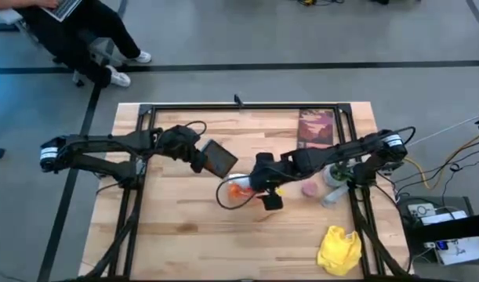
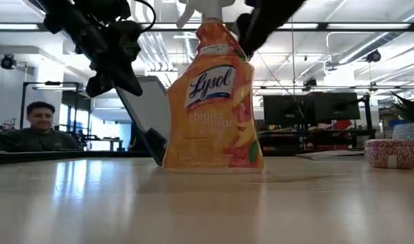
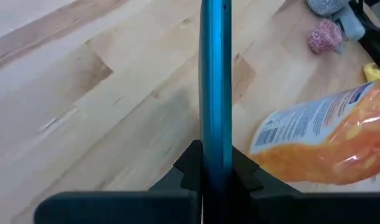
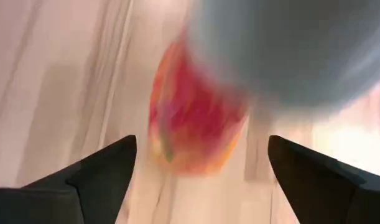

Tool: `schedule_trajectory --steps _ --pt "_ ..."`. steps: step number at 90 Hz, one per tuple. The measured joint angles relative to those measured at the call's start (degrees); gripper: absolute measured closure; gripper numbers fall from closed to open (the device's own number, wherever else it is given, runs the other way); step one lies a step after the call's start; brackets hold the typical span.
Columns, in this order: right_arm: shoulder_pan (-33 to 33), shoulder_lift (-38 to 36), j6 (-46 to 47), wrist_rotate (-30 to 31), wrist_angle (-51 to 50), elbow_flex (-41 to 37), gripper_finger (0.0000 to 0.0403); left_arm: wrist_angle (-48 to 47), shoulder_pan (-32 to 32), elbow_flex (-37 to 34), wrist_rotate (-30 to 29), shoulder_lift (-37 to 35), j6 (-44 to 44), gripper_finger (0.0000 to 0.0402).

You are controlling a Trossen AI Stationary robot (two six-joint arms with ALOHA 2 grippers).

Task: Apply microfiber cloth
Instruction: Spray the front and back of the tablet with the spray cleaning bottle

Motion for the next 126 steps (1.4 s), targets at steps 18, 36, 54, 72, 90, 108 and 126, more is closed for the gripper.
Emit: schedule_trajectory --steps 18,36,54,72,90,108,126 --pt "1.3 0.0 2.0 4.8 -5.6 0.1 0.0059 -0.1 0.2 0.0 0.7 0.2 -5.8 0.039" --pt "2.9 0.1 6.6 8.9 -7.1 -0.3 0.0059 0.1 0.1 0.0 0.9 1.3 -6.6 0.039" --pt "6.3 0.1 8.1 17.3 -7.4 -3.8 0.006 0.5 0.0 -0.5 0.8 2.0 -7.3 0.039" --pt "9.7 0.1 7.7 29.7 -3.2 -10.5 0.006 0.5 -0.4 -0.6 0.6 1.7 -6.4 0.039" --pt "11.9 0.1 -1.8 38.8 14.7 -20.4 0.006 1.0 -0.4 -0.7 0.6 1.7 -5.4 0.039" --pt "11.9 0.1 -10.8 50.3 25.3 -26.0 0.006 1.4 -0.4 -0.8 0.4 1.1 -4.4 0.039" --pt "11.0 0.1 -16.4 48.1 37.1 -27.3 0.006 -1.8 -0.2 -0.4 0.4 -0.3 -3.3 0.039"
